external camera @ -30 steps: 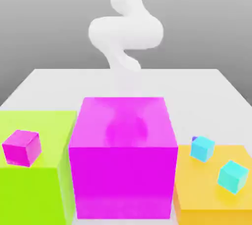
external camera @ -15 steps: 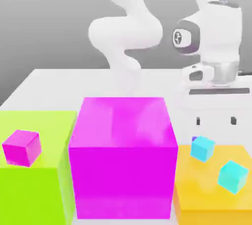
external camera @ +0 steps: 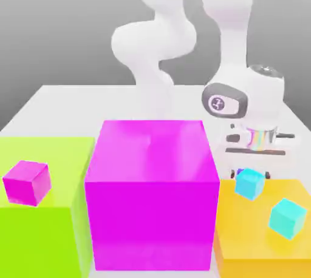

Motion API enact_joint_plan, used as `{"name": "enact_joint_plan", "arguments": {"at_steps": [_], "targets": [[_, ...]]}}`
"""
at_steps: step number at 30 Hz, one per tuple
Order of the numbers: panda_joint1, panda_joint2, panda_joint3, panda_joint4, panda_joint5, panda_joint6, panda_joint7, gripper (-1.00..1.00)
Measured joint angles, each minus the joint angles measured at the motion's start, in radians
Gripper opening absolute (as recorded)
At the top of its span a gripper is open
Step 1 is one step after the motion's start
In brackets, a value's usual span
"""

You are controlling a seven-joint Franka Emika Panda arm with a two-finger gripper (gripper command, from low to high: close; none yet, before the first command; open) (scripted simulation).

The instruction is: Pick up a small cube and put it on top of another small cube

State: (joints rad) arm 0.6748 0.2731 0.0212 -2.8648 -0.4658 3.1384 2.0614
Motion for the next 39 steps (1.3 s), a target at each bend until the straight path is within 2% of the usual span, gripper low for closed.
{"name": "enact_joint_plan", "arguments": {"at_steps": [6,9,12,16,19,22,29,37,39], "targets": [[0.018,0.008,-0.020,0.002,-0.006,0.009,0.005,-1.00],[-0.049,-0.028,0.056,-0.006,0.023,-0.021,-0.017,-1.00],[-0.156,-0.087,0.185,-0.021,0.113,-0.067,-0.084,-1.00],[-0.251,-0.174,0.330,-0.045,0.304,-0.128,-0.224,-1.00],[-0.251,-0.241,0.370,-0.060,0.439,-0.175,-0.323,-1.00],[-0.230,-0.301,0.368,-0.066,0.501,-0.225,-0.382,-1.00],[-0.299,-0.315,0.312,0.156,0.436,-0.430,-0.572,-1.00],[-0.389,-0.263,0.258,0.445,0.426,-0.682,-0.804,-1.00],[-0.413,-0.234,0.250,0.485,0.438,-0.710,-0.832,-1.00]]}}
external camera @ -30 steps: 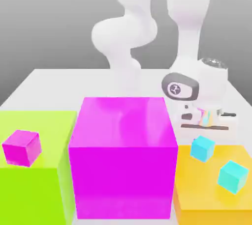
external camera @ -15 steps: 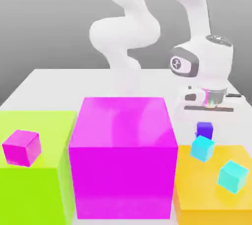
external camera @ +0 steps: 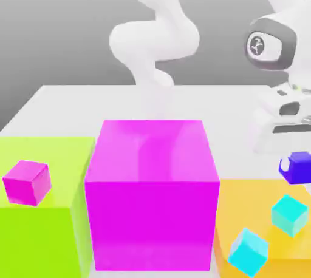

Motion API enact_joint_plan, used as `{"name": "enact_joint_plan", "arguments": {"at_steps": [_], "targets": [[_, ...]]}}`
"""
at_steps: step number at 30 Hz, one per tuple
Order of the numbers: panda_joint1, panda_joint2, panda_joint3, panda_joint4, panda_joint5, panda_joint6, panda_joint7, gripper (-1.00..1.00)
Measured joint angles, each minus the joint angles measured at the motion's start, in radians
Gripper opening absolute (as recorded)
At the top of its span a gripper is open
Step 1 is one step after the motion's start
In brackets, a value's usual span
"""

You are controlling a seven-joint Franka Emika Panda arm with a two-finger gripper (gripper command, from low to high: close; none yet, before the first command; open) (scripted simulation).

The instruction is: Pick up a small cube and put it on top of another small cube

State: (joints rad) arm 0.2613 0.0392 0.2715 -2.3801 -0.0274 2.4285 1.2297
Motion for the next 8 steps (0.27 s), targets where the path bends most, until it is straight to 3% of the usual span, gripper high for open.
{"name": "enact_joint_plan", "arguments": {"at_steps": [4,5,8], "targets": [[0.008,0.117,-0.010,-0.010,-0.044,0.113,0.034,-1.00],[0.011,0.137,-0.013,-0.013,-0.054,0.135,0.041,1.00],[0.011,0.137,-0.013,-0.013,-0.054,0.135,0.041,1.00]]}}
